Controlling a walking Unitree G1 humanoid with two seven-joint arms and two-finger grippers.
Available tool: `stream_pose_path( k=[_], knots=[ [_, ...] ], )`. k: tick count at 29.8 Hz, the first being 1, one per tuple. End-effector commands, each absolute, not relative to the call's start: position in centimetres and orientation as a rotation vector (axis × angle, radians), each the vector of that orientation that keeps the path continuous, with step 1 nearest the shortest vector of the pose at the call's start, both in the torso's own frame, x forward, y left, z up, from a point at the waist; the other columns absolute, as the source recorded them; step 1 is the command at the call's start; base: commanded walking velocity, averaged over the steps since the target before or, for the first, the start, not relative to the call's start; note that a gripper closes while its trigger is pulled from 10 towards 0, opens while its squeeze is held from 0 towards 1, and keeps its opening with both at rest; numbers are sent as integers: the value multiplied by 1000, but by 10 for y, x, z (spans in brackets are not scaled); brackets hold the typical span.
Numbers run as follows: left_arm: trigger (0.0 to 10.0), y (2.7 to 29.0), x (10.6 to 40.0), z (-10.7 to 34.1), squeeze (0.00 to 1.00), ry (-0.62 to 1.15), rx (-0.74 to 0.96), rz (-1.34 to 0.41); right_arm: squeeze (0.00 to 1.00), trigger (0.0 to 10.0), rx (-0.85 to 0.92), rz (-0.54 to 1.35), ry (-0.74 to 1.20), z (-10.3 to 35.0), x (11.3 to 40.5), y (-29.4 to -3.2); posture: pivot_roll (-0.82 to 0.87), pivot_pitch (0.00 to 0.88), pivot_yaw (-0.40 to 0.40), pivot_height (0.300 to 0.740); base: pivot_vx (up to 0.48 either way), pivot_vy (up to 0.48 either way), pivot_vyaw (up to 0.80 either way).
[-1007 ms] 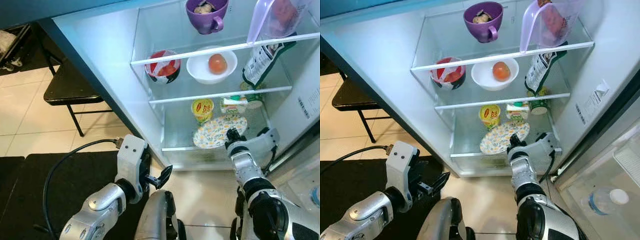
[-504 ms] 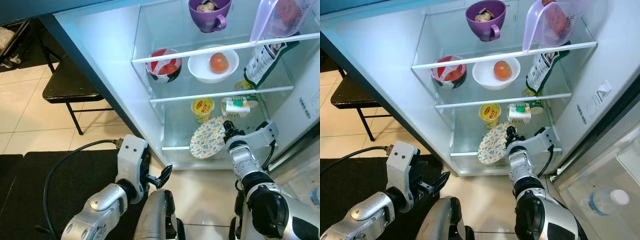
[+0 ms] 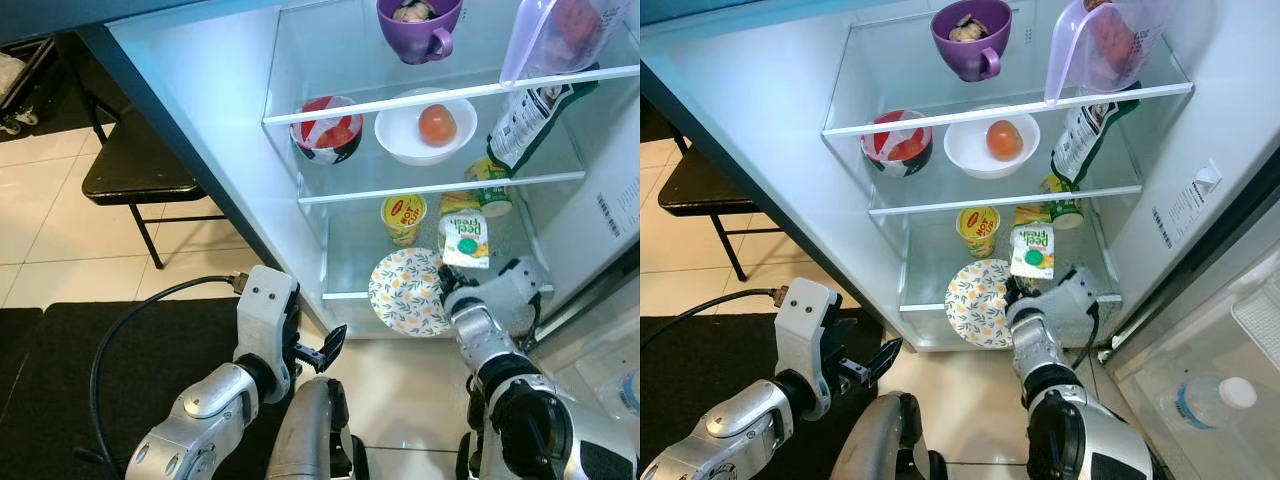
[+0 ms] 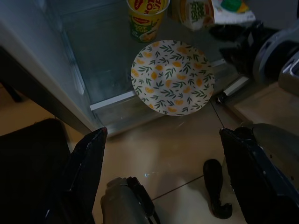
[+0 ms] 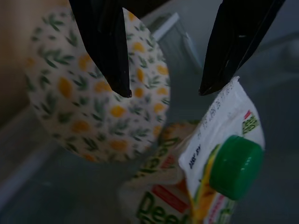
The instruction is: Restocking fridge
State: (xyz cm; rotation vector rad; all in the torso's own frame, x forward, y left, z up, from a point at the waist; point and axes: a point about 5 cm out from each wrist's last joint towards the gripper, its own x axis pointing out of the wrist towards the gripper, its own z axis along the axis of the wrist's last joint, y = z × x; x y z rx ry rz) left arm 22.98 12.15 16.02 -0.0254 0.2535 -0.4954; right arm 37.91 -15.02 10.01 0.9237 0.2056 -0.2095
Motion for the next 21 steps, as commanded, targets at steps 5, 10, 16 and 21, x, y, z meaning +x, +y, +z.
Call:
stream_pose_path(
  k=[5, 10, 16, 21],
  knots=[
    [10000, 120, 229, 153, 0, 279, -40, -488, 0, 10000, 861, -169, 211, 96, 377, -147, 149, 363, 168, 598, 0, 0, 0],
    [10000, 118, 230, 153, 0, 275, -44, -487, 0, 10000, 519, -46, 53, 124, 385, -147, 137, 358, 165, 598, 0, 0, 0],
    [10000, 116, 232, 153, 0, 269, -49, -491, 0, 10000, 146, 152, -115, 160, 393, -135, 127, 349, 161, 598, 0, 0, 0],
    [10000, 116, 234, 153, 0, 264, -52, -491, 0, 10000, 54, 236, -184, 173, 395, -127, 118, 338, 154, 598, 0, 0, 0]
  ],
)
